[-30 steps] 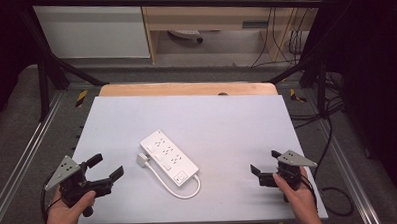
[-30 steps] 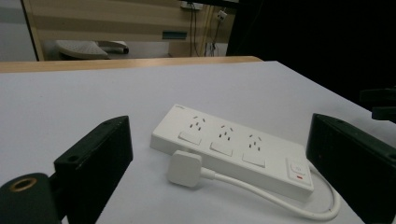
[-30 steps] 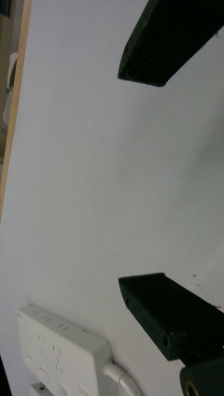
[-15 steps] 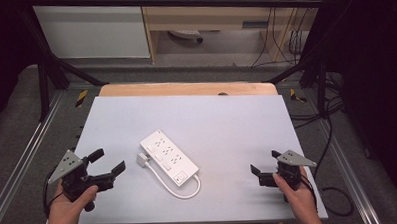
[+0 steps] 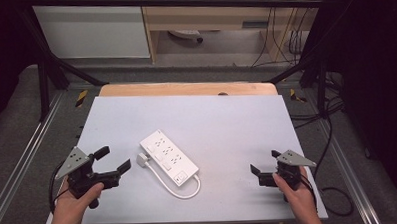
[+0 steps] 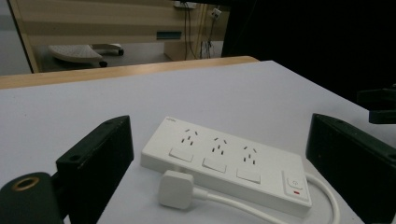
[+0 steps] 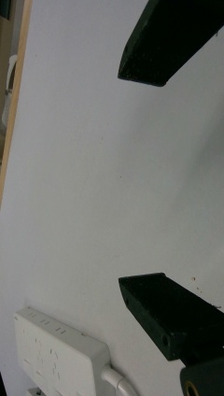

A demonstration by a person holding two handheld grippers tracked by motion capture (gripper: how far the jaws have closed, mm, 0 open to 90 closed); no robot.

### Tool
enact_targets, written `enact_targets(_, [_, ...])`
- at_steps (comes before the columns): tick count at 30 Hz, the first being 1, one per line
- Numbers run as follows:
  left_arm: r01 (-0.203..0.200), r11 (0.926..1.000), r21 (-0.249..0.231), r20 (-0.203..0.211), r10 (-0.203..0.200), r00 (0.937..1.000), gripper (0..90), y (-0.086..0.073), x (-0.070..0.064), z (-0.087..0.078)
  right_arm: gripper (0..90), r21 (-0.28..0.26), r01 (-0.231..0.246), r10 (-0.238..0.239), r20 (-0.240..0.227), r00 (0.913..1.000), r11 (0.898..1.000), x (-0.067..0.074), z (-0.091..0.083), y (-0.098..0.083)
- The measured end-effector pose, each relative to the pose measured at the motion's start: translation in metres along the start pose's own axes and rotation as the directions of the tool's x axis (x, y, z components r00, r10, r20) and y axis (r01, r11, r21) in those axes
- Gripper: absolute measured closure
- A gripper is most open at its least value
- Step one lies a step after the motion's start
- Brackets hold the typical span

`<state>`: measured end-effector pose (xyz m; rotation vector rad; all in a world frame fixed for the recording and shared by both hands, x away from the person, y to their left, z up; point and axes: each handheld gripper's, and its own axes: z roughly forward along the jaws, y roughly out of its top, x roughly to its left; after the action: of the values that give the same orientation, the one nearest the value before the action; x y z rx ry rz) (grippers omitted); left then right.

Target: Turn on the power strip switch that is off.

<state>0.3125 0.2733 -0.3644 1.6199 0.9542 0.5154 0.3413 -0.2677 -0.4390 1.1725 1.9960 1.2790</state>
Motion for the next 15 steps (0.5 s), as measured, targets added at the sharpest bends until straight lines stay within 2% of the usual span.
enact_targets(15, [-0.011, 0.9999, 0.009, 0.010, 0.011, 0.9999, 7.8, 0.0045, -0.0049, 0.0109, 3.0, 0.002, 0.007, -0.007, 0.003, 1.0000, 1.000, 0.0002, -0.0002, 0.0000])
